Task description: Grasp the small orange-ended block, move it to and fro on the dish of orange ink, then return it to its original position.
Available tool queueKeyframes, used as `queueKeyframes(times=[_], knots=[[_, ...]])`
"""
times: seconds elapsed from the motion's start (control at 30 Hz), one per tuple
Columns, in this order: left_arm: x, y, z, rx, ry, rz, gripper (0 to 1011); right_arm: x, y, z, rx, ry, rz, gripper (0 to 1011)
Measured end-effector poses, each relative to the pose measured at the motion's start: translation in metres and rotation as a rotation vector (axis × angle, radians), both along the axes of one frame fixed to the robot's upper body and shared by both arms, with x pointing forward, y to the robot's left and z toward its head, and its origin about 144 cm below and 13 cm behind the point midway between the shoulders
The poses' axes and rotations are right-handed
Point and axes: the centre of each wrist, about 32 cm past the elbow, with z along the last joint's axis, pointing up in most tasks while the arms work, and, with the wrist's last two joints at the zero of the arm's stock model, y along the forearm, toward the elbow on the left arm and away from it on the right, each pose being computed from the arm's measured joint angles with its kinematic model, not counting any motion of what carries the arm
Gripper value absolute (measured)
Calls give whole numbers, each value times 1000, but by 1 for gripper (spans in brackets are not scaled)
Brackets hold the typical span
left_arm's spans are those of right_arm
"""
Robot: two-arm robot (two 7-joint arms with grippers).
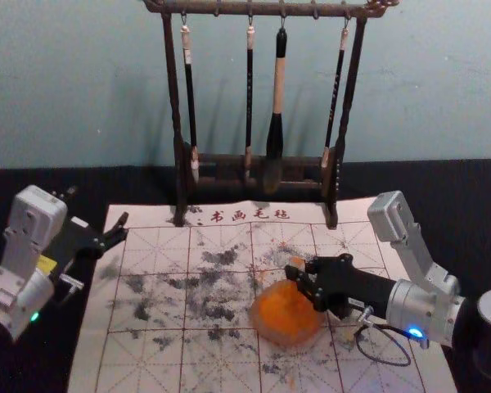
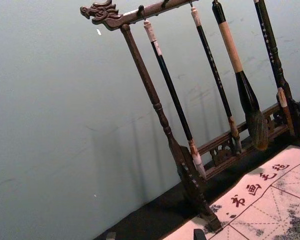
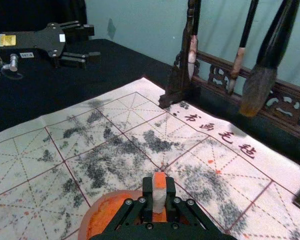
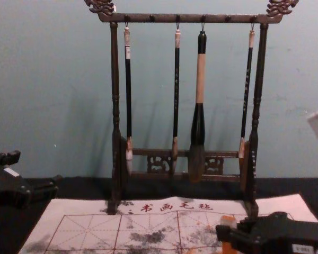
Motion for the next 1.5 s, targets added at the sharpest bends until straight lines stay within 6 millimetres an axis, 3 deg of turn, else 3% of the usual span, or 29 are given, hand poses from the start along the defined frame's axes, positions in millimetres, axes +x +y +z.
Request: queueKeyframes(times=[0.4, 0.73, 1.13, 1.5], knots=[[0, 0, 0, 0, 0, 0, 1001, -19, -8, 4, -7, 13, 15, 86], [0, 0, 0, 0, 0, 0, 1001, -27, 2, 5, 7, 22, 72, 86], [0, 0, 0, 0, 0, 0, 1001, -15, 11, 3, -2, 7, 82, 86], [0, 0, 0, 0, 0, 0, 1001, -1, 7, 5, -18, -12, 34, 86]])
